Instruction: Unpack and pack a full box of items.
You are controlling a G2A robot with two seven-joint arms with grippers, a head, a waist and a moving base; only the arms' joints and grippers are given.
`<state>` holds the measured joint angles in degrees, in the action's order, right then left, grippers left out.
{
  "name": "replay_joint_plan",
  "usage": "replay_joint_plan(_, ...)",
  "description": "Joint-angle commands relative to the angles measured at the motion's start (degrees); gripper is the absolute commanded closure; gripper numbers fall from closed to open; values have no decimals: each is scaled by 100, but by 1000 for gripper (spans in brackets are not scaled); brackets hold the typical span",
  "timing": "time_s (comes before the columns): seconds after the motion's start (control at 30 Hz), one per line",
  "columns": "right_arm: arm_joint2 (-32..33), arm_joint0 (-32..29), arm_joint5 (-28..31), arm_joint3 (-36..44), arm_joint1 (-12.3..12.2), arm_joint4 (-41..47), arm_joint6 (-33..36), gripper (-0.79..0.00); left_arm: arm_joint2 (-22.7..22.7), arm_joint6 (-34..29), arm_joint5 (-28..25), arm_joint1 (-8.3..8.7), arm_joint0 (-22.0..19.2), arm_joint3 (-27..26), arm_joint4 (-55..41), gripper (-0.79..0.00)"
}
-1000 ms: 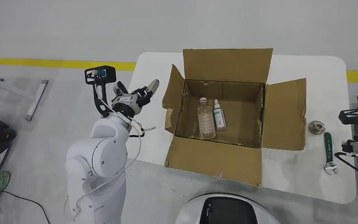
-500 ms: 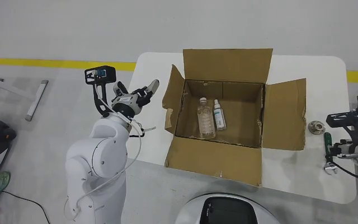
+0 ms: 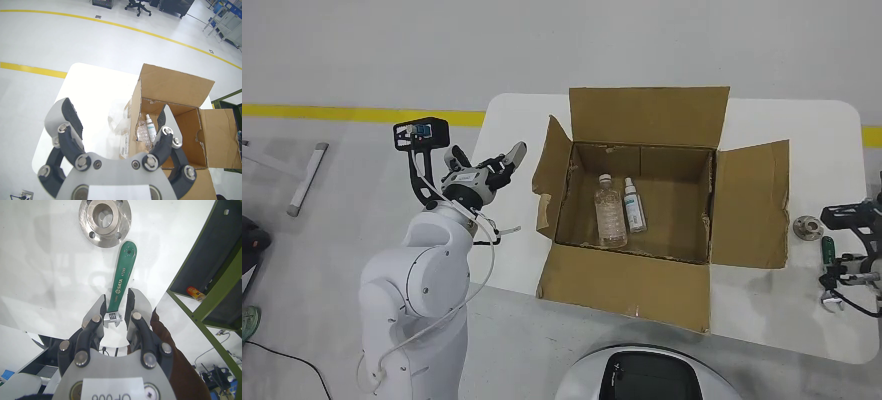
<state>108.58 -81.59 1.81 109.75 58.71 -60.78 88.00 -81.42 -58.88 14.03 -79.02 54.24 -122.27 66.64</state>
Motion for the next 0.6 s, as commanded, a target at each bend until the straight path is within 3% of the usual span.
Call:
replay_joint_plan(0.0,-37,11,-48,-39,-48,-3,0,-268,0,0,0,0,0,0,0,-785)
replay_joint_plan(0.57,23,-116,-251,97,-237,347,-78,-286,0,0,0,0,0,0,0,-785)
